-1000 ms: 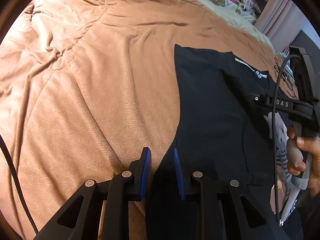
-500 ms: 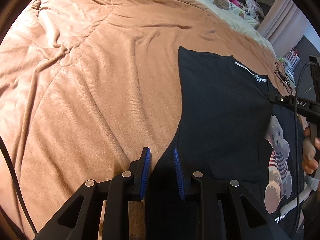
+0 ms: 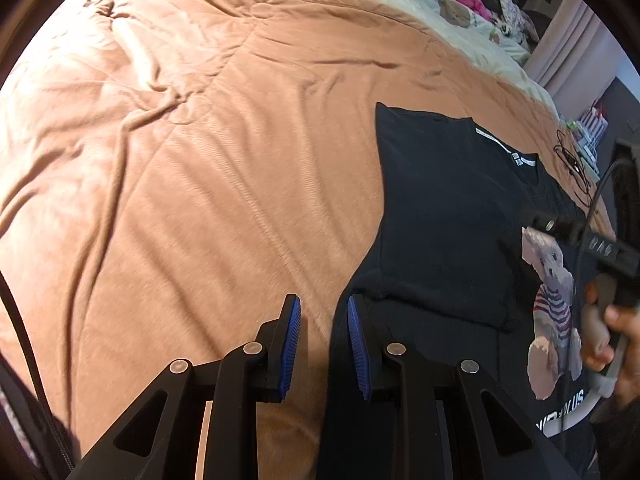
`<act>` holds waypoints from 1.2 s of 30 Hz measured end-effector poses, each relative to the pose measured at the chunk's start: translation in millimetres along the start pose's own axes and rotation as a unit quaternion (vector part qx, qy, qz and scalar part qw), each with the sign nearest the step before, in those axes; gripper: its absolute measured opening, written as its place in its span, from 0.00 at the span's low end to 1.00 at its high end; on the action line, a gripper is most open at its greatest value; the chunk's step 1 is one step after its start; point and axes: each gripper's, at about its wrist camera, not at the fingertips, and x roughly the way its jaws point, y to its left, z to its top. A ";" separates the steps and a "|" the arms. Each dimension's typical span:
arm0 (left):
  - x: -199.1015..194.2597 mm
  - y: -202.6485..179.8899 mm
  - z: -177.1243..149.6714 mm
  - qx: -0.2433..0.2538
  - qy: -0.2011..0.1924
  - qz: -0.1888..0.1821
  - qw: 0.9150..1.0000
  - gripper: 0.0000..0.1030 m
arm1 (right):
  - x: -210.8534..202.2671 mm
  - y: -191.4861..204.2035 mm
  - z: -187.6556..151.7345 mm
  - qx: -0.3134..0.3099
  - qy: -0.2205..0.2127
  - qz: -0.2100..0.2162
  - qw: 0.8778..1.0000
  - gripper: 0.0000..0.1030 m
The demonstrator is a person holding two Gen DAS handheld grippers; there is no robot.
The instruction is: Fold small clothes
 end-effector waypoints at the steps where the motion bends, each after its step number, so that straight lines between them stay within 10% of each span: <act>1: -5.7 0.5 -3.4 -0.002 -0.003 0.002 1.000 0.26 | 0.9 -0.3 -4.5 -0.002 0.008 0.001 1.000 0.69; 6: -28.6 -4.6 -13.7 -0.010 -0.013 0.002 1.000 0.29 | -16.2 -0.4 -17.5 -0.012 0.016 -0.012 1.000 0.69; 17: -111.1 -50.8 -45.5 0.016 -0.101 0.008 0.995 0.75 | -135.2 -3.9 -69.5 -0.015 -0.051 -0.032 0.998 0.69; 36: -179.3 -132.1 -102.7 0.018 -0.129 -0.016 0.991 0.80 | -293.3 -46.1 -179.4 -0.023 -0.157 -0.083 0.984 0.69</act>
